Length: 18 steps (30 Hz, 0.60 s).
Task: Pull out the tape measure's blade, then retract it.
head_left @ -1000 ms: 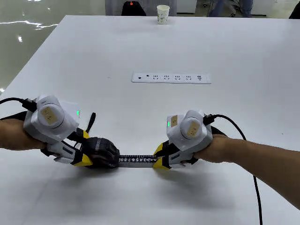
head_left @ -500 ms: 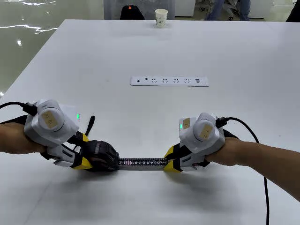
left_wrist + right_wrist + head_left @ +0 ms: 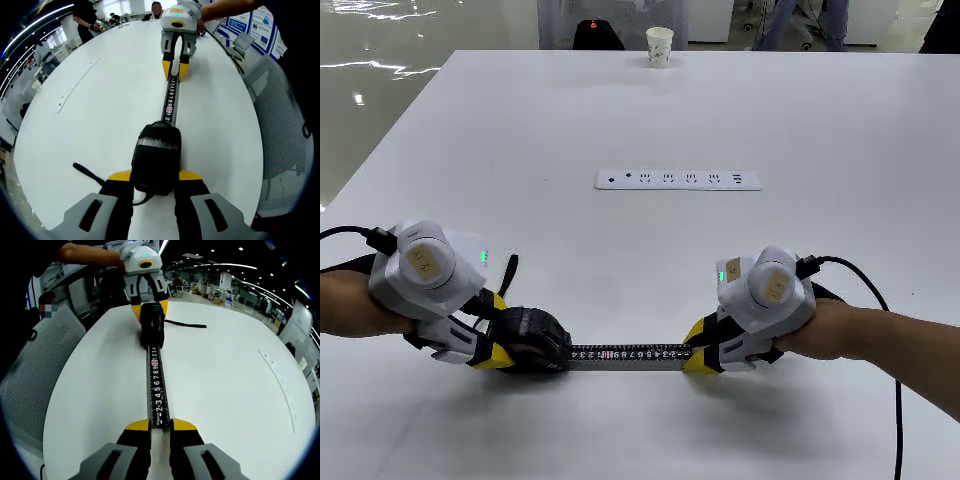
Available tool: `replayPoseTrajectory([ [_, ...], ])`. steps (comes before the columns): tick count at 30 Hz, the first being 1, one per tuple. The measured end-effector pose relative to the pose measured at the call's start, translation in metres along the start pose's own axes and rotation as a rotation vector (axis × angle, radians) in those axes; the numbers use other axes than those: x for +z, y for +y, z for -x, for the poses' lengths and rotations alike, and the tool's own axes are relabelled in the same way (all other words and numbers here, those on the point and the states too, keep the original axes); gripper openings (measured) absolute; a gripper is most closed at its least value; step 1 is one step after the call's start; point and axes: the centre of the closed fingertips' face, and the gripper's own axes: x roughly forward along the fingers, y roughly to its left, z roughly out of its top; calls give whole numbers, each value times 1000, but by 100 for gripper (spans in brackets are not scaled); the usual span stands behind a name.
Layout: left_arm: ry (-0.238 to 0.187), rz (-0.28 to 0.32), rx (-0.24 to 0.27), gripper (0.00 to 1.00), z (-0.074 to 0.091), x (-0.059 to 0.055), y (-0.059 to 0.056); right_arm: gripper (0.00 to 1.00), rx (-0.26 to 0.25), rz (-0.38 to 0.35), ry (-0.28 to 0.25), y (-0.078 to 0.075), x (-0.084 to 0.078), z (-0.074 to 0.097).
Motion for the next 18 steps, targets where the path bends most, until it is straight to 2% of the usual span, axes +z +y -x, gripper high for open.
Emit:
replayPoseTrajectory([
  [18,0,2,-1,26,0,1,0,9,-13,-12,27,-4,-21,15],
])
